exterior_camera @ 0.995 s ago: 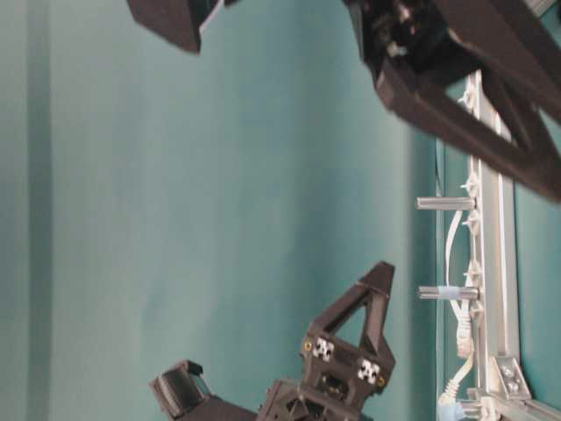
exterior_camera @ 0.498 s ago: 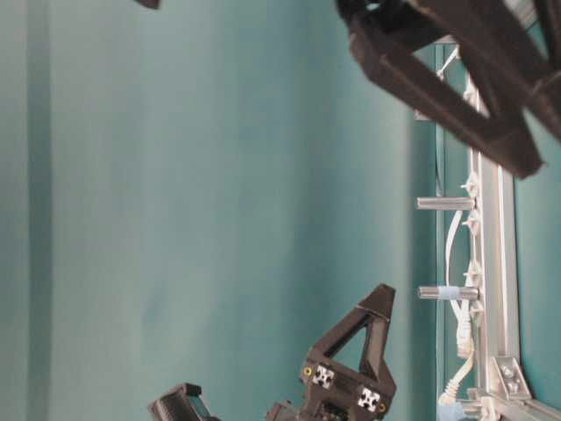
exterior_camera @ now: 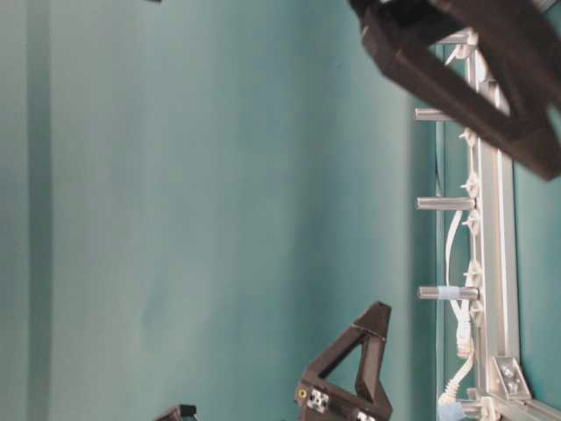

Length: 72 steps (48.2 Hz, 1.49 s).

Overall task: Insert the wire through the string loop located on the right side.
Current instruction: 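Lower the open right gripper around the USB cable behind the plug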

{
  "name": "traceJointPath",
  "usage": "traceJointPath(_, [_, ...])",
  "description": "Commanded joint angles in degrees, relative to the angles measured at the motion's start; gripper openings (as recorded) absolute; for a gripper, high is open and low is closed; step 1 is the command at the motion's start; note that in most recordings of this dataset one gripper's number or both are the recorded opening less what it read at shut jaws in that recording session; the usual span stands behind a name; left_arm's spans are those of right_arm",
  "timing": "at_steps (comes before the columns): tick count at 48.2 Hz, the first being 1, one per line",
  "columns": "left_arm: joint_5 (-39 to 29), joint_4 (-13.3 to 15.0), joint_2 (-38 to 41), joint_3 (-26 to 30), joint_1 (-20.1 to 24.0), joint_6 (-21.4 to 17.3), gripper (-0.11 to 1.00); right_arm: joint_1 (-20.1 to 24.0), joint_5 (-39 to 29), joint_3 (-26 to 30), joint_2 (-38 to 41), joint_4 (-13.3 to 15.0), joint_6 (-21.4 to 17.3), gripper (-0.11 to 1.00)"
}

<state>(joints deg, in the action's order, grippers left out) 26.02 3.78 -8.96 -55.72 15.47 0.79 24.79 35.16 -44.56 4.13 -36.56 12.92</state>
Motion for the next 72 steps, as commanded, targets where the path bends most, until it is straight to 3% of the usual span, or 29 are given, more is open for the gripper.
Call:
traceJointPath(1, [0.0,-0.2,-1.3,0.3,-0.1,0.2,0.69,1.4,0.5,1.1,-0.2,-0.6,0.1,0.68])
traceJointPath(19, [0.1,-0.2,-1.3,0.2,-0.2,0.3,0.69,5.6,2.7,4.0,5.3,-4.2,0.1,0.68])
traceJointPath(72, [-1.8,-0.2,-0.9,0.7,-1.1,0.7,0.69,6.6,3.3,7.1,16.6,-4.3,-0.2,0.68])
